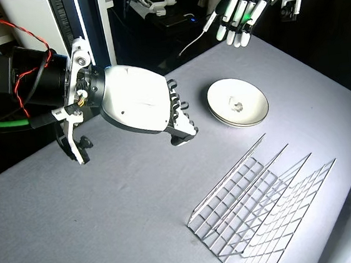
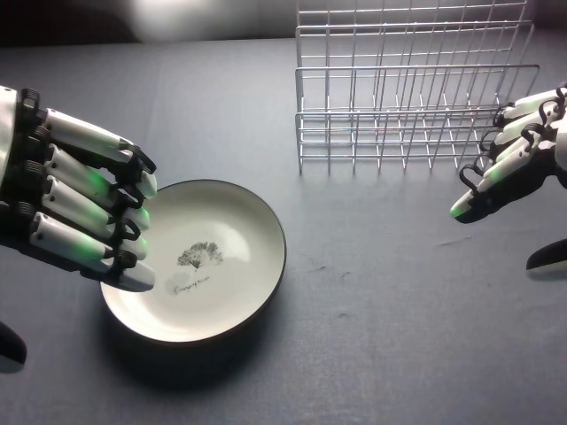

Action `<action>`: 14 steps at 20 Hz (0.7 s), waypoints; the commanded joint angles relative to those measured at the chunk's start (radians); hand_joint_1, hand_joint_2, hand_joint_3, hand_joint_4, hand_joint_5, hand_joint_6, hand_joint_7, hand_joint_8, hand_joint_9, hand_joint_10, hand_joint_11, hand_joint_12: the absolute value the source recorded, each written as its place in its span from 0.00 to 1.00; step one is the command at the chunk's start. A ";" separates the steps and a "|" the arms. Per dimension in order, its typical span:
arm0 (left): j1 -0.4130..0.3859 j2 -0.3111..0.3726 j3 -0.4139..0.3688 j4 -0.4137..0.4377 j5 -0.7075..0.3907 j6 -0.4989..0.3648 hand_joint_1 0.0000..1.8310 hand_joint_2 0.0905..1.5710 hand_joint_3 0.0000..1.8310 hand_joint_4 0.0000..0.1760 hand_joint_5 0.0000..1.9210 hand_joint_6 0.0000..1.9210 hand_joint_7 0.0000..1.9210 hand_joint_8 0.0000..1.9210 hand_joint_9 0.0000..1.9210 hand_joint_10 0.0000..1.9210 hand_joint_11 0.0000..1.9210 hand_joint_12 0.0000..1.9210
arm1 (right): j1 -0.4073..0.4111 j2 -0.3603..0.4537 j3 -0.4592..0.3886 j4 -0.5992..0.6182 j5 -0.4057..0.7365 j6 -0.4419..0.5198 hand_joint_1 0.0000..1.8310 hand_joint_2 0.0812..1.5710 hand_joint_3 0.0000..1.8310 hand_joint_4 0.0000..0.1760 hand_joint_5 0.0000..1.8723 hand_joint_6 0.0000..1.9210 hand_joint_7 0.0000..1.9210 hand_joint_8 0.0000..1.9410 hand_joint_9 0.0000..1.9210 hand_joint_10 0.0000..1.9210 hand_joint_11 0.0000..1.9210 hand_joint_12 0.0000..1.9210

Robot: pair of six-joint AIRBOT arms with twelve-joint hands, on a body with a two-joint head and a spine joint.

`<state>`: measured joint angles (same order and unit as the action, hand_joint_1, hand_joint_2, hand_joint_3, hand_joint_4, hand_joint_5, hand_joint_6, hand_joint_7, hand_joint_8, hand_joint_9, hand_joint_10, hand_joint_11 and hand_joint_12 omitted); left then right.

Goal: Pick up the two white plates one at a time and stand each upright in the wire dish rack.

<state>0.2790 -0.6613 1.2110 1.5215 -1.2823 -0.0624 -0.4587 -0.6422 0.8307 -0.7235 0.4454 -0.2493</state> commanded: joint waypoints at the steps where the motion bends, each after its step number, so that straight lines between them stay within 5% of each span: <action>1: -0.014 0.001 0.004 -0.097 -0.049 -0.006 0.00 0.72 0.13 0.00 0.02 0.01 0.00 0.01 0.00 0.01 0.00 0.03 | 0.008 0.001 0.002 0.023 0.091 -0.005 0.01 0.73 0.10 0.00 0.03 0.01 0.01 0.01 0.00 0.01 0.00 0.00; 3: -0.020 -0.003 0.005 -0.096 -0.053 -0.014 0.00 0.79 0.01 0.00 0.03 0.00 0.01 0.00 0.01 0.00 0.00 0.07 | 0.010 0.000 0.005 0.012 0.088 -0.018 0.00 0.80 0.01 0.00 0.03 0.00 0.01 0.00 0.00 0.00 0.00 0.00; 8: -0.080 -0.030 0.029 -0.042 -0.050 -0.108 0.00 0.79 0.00 0.00 0.02 0.00 0.00 0.00 0.00 0.00 0.01 0.00 | 0.016 -0.002 0.005 0.010 0.087 -0.020 0.00 0.80 0.00 0.00 0.04 0.00 0.02 0.00 0.01 0.00 0.00 0.00; 14: -0.081 -0.078 0.070 0.010 -0.022 -0.114 0.00 0.80 0.00 0.00 0.04 0.01 0.02 0.01 0.01 0.00 0.03 0.01 | 0.015 -0.004 0.005 0.001 0.095 -0.021 0.01 0.80 0.00 0.00 0.03 0.00 0.01 0.00 0.00 0.00 0.00 0.00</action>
<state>0.2047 -0.7456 1.2789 1.6276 -1.2774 -0.1753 -0.4576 -0.6518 0.8345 -0.7540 0.4522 -0.2687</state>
